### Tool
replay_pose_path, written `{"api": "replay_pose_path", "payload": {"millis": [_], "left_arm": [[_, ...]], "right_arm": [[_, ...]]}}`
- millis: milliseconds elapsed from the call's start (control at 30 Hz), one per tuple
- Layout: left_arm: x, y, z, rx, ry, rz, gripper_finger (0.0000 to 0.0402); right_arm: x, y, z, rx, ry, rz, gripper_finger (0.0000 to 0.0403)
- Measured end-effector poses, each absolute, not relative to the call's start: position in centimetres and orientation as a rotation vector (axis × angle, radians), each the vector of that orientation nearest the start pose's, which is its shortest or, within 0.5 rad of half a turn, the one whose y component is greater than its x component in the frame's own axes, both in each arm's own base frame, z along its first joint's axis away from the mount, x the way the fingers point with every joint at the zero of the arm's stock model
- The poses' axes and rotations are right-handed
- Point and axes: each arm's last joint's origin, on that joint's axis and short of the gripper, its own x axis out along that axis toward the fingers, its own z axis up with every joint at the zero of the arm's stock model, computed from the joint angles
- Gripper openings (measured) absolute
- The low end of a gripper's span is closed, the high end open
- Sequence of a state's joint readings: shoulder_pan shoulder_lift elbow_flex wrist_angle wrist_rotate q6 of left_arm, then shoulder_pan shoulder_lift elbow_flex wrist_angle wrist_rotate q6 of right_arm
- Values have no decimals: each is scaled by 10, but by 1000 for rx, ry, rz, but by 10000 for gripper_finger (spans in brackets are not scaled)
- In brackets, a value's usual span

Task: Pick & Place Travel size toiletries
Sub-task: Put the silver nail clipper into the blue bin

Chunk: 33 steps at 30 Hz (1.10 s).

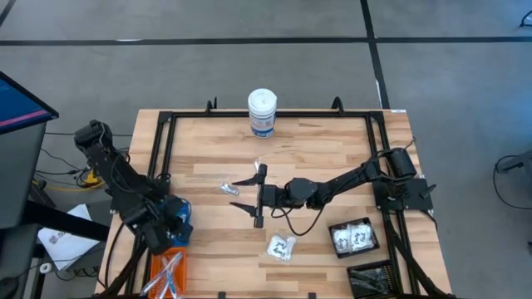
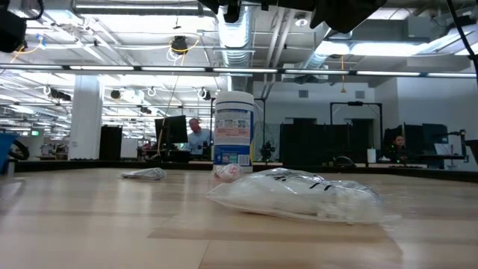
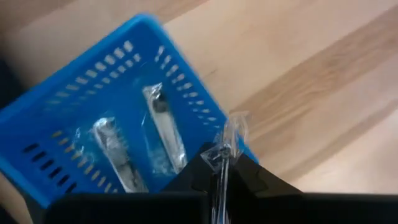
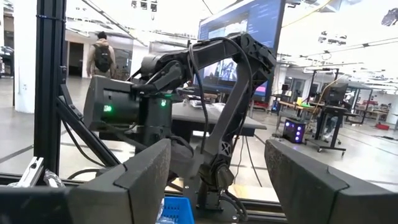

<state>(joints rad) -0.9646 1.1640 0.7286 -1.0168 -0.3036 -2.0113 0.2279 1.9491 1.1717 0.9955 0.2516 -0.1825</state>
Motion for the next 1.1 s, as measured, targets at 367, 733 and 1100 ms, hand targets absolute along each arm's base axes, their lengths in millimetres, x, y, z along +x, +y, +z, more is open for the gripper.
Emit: {"api": "replay_pose_path", "payload": {"millis": [367, 733, 1100], "left_arm": [[99, -132, 183, -866, 1166, 811, 76], [91, -140, 183, -851, 1205, 753, 157], [88, -145, 202, -843, 1028, 592, 161]], "right_arm": [[418, 90, 240, -119, -209, -41, 255], [418, 90, 240, -119, -209, -41, 255], [419, 89, 239, -109, -196, -40, 255]]}}
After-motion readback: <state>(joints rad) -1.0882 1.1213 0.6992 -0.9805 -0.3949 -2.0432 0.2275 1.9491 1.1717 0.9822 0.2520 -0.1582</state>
